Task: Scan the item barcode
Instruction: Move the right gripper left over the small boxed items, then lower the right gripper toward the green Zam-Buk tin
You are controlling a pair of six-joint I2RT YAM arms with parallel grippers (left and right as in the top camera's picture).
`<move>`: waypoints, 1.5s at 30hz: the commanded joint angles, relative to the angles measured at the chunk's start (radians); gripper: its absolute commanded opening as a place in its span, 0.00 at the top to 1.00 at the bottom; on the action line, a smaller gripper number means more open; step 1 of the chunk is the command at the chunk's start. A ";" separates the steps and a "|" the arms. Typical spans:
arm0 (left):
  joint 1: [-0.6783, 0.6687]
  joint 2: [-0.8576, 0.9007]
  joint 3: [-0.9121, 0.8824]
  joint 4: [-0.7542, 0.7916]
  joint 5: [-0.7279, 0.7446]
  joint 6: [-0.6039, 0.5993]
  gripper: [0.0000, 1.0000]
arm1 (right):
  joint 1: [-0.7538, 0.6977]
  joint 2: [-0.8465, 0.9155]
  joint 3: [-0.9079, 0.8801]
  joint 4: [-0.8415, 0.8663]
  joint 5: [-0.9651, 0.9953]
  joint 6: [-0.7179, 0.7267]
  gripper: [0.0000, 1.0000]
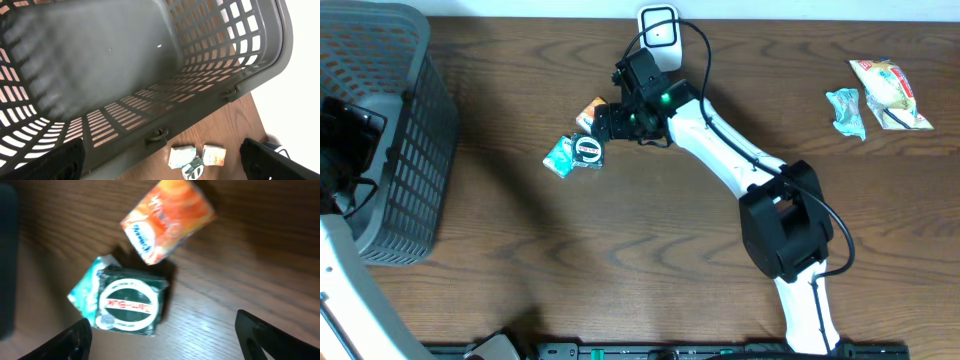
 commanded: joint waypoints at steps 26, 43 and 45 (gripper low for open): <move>0.003 -0.007 0.014 -0.002 -0.005 -0.008 0.03 | 0.129 0.093 -0.001 -0.115 0.254 0.066 0.14; 0.003 -0.007 0.014 -0.002 -0.005 -0.008 0.03 | 0.105 0.014 -0.001 -0.328 0.258 0.036 0.16; 0.003 -0.007 0.014 -0.002 -0.005 -0.008 0.02 | 0.105 0.012 -0.001 -0.290 0.258 0.036 0.16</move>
